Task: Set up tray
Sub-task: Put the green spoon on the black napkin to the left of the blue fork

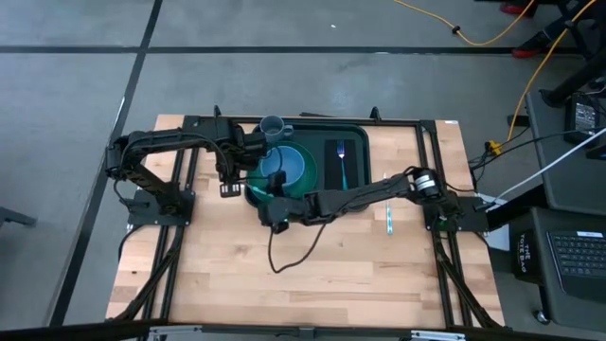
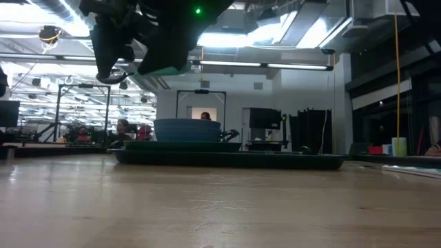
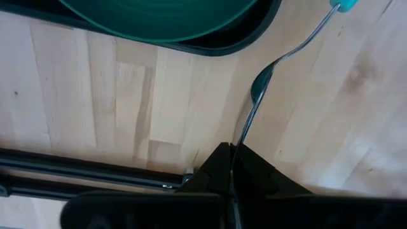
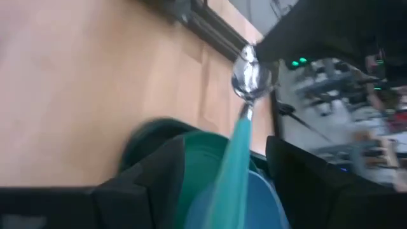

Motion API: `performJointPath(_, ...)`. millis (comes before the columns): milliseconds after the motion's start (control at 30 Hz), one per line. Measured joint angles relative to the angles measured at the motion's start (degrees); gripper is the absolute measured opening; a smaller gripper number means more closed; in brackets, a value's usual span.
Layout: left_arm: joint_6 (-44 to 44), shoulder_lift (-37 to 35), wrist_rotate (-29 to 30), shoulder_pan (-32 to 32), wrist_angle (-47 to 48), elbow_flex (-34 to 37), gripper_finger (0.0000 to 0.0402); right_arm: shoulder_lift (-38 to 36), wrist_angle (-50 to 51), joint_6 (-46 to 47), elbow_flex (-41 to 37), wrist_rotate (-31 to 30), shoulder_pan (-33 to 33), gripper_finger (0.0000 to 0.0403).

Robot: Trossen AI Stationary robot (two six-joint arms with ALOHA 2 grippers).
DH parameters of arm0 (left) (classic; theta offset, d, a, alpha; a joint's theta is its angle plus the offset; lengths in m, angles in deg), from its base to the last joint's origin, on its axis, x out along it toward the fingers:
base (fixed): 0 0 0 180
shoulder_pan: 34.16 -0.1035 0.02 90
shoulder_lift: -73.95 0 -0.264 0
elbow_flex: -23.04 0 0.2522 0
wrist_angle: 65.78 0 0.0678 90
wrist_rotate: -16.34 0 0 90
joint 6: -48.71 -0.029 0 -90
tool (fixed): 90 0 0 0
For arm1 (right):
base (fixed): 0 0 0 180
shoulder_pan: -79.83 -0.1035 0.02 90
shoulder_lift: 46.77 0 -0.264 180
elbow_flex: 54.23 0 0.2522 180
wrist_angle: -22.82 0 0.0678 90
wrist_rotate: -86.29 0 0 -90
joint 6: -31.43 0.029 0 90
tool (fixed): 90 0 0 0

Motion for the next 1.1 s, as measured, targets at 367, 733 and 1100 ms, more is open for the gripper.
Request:
performJointPath(367, 0.06, 0.00, -0.21, 0.00, -0.19, 0.01, 0.0002, 2.26, 3.63, -0.54, 3.59, -2.06, 0.46, 0.0224)
performJointPath(733, 0.14, 0.00, -3.10, 0.00, -0.58, 0.02, 0.0002, 2.26, 4.72, 0.72, 3.59, -3.59, 0.87, 0.0210)
performJointPath(1100, 0.64, 0.00, -4.73, 0.00, -1.22, 0.02, 0.0002, 2.26, 5.11, 0.56, 3.57, -3.65, 0.87, 0.0147)
